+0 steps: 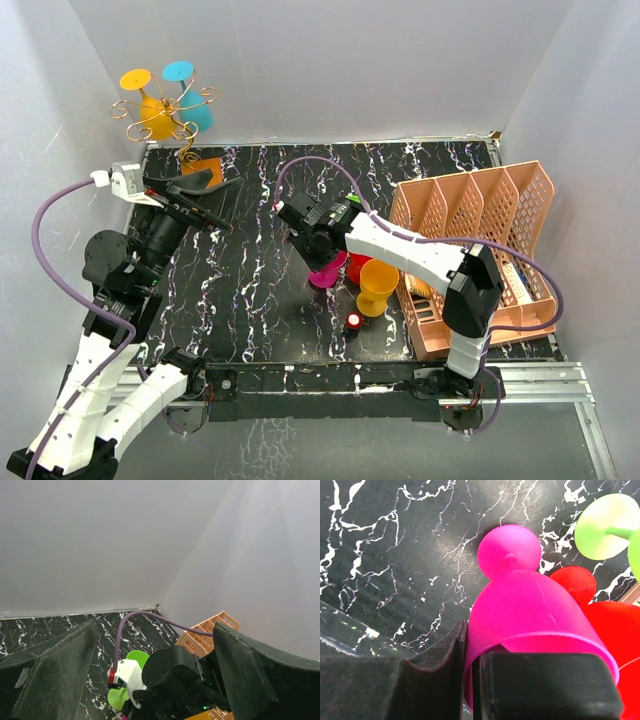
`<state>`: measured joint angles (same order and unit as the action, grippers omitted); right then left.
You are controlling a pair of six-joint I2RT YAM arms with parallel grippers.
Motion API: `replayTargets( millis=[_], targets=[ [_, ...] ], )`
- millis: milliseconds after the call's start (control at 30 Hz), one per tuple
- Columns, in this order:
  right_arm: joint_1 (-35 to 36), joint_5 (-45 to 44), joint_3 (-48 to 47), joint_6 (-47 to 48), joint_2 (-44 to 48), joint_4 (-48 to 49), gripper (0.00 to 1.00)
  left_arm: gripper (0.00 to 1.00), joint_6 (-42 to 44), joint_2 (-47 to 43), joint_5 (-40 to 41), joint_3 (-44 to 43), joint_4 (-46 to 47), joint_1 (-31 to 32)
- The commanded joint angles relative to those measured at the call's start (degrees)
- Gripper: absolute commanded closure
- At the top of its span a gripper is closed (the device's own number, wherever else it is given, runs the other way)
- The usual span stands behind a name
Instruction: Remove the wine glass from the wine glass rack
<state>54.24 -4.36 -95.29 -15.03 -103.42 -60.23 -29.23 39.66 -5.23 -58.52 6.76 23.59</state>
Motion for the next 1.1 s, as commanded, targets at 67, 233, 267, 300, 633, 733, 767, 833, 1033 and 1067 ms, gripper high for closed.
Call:
replayTargets(
  millis=[67, 233, 267, 300, 633, 733, 767, 833, 1033, 1067],
  targets=[
    [-0.02, -4.52, -4.18, 0.31, -1.24, -1.06, 0.92, 0.03, 1.72, -1.36, 1.04, -2.49, -0.24, -0.14],
    [-0.05, -4.87, -3.87, 0.13, -1.33, -2.08, 0.92, 0.03, 1.75, -1.08, 0.83, -2.77, -0.45, -0.18],
    [-0.07, -4.91, -3.52, 0.01, -1.15, -2.02, 0.92, 0.03, 1.73, -1.00, 0.85, -2.68, -0.36, -0.11],
    [-0.04, -4.99, -3.14, 0.00, -0.95, -2.00, 0.92, 0.03, 1.65, -0.96, 0.80, -2.65, -0.26, -0.13],
    [-0.01, -4.03, -1.64, 0.09, -0.03, -1.83, 0.92, 0.03, 1.04, 0.10, -0.11, -3.07, 0.27, -0.13],
    [-0.01, -3.78, -1.32, -0.05, -0.12, -1.82, 0.92, 0.03, 0.85, 0.33, -0.38, -3.24, 0.35, -0.13],
    [-0.03, -3.78, -1.31, -0.11, -0.12, -1.90, 0.92, 0.03, 0.85, 0.40, -0.39, -3.31, 0.28, -0.13],
    [-0.02, -4.12, -1.07, -0.34, 0.11, -1.93, 0.91, 0.03, 0.76, 0.42, -0.46, -3.35, 0.27, -0.13],
    [-0.06, -4.66, -0.64, -0.47, 0.35, -1.45, 0.78, 0.03, 0.54, 0.64, -0.52, -3.65, 0.52, -0.13],
    [-0.04, -4.75, -0.87, -0.52, 0.25, -1.55, 0.76, 0.03, 0.43, 0.72, -0.63, -3.73, 0.53, -0.08]
  ],
)
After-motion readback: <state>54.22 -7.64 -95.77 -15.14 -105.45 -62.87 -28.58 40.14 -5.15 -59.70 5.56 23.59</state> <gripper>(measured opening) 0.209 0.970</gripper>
